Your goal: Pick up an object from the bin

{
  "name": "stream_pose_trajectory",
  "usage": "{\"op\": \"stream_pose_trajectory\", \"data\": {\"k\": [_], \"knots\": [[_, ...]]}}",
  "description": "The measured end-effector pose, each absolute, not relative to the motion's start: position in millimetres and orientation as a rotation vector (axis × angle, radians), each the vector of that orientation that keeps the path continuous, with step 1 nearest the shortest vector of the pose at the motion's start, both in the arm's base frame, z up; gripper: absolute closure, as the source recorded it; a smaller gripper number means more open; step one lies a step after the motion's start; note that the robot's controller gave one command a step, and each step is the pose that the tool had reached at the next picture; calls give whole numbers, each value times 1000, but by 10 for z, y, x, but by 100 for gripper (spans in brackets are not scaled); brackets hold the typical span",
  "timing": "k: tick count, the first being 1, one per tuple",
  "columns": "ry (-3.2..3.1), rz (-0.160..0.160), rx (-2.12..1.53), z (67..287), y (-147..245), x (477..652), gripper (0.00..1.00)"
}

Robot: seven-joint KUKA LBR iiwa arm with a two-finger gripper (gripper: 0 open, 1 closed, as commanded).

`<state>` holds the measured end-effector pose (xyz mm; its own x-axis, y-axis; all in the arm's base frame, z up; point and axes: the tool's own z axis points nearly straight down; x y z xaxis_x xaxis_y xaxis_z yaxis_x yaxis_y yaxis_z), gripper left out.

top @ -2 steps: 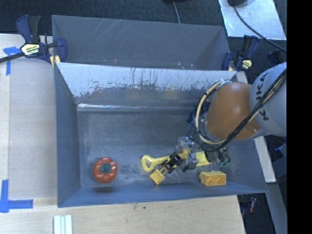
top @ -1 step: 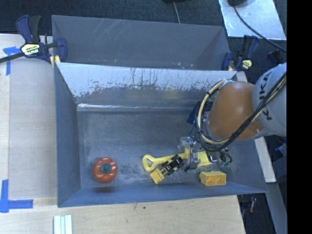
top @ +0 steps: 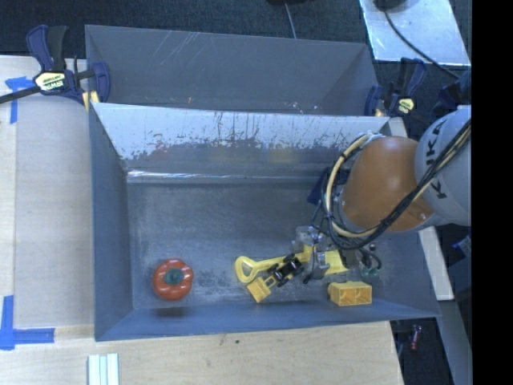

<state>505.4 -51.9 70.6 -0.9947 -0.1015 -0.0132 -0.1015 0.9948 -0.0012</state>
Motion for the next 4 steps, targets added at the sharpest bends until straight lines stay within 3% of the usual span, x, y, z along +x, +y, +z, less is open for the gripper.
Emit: {"op": "stream_pose_trajectory", "data": {"k": [1, 2, 4], "knots": [[3124, -1, -159, 706, -519, 5054, 100], [3122, -1, -217, 758, -193, 4968, 100], [3122, -2, -219, 758, -192, 4968, 100]]}}
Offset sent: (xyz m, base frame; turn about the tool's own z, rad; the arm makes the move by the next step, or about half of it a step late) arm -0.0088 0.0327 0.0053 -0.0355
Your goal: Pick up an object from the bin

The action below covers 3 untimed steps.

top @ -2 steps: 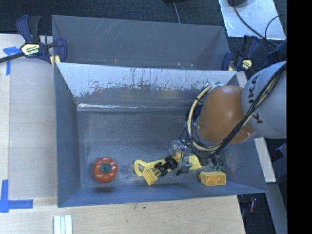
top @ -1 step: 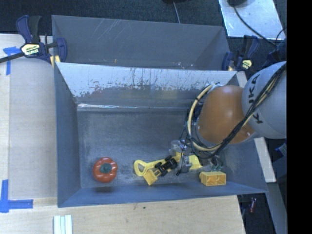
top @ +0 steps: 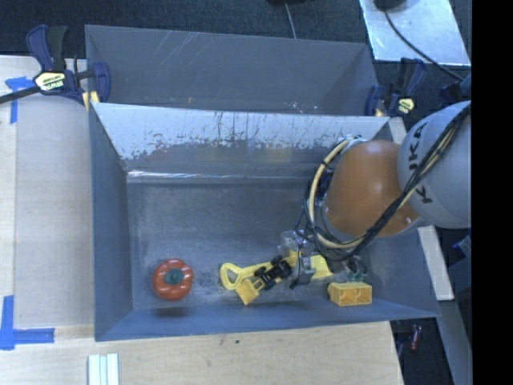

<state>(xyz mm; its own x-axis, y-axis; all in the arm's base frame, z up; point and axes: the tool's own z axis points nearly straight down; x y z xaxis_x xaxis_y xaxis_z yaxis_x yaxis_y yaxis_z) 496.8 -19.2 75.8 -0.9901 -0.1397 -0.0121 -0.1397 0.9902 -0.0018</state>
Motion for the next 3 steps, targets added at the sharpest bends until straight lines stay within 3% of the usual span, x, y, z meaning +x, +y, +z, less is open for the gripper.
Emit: {"op": "stream_pose_trajectory", "data": {"k": [3], "knots": [[3117, -3, -229, 760, -238, 5068, 100]]}}
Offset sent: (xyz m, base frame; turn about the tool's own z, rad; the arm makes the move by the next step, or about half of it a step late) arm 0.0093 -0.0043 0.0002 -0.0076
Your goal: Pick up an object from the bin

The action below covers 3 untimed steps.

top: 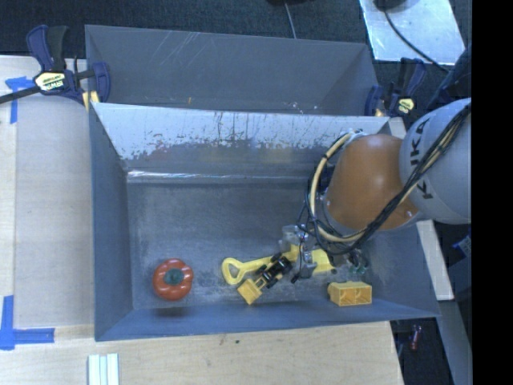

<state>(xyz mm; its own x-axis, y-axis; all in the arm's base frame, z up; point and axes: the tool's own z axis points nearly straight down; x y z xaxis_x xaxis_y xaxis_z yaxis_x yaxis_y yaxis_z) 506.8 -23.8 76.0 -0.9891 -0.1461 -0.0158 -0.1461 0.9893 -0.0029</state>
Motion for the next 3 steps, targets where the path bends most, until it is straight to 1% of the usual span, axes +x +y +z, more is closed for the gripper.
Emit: {"op": "stream_pose_trajectory", "data": {"k": [1, 3], "knots": [[3014, -9, -809, 711, -168, 5047, 100], [3014, -9, -803, 724, -161, 5049, 100]]}}
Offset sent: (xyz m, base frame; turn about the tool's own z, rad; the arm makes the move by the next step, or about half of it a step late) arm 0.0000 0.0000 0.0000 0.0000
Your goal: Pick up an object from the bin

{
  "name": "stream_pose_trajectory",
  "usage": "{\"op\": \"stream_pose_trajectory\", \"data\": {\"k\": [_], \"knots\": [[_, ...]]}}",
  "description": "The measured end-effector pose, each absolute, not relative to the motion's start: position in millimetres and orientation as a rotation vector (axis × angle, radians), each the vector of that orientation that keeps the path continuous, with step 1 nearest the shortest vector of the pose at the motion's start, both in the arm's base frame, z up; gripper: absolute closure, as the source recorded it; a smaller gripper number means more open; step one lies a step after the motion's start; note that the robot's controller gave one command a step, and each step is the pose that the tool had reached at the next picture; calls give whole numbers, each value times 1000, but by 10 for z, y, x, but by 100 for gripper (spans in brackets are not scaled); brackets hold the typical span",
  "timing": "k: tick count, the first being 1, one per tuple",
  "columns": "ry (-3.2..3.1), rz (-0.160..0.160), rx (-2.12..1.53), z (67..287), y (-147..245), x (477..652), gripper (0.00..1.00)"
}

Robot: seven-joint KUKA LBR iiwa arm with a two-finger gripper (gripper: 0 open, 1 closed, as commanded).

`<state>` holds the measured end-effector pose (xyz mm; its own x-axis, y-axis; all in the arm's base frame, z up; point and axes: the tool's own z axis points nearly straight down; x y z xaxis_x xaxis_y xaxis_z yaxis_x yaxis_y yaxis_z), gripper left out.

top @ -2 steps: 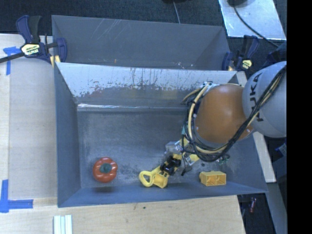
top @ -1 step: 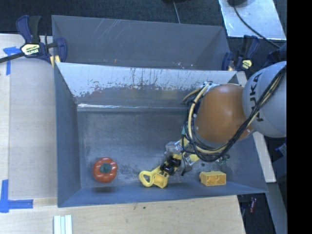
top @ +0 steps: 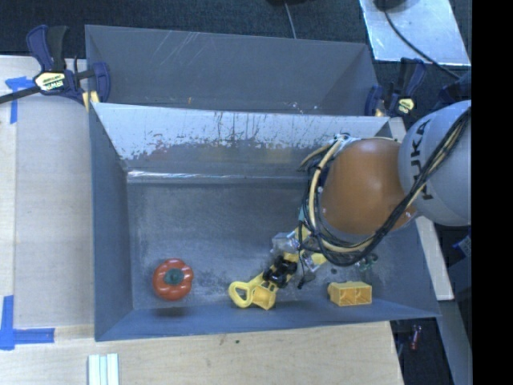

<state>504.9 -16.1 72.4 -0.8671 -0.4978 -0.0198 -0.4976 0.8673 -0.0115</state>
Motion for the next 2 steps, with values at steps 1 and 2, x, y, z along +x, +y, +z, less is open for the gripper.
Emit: {"op": "stream_pose_trajectory", "data": {"k": [1, 2], "knots": [[2945, -14, -1013, 715, -409, 4999, 100], [2997, -10, -865, 709, -203, 5002, 100]]}}
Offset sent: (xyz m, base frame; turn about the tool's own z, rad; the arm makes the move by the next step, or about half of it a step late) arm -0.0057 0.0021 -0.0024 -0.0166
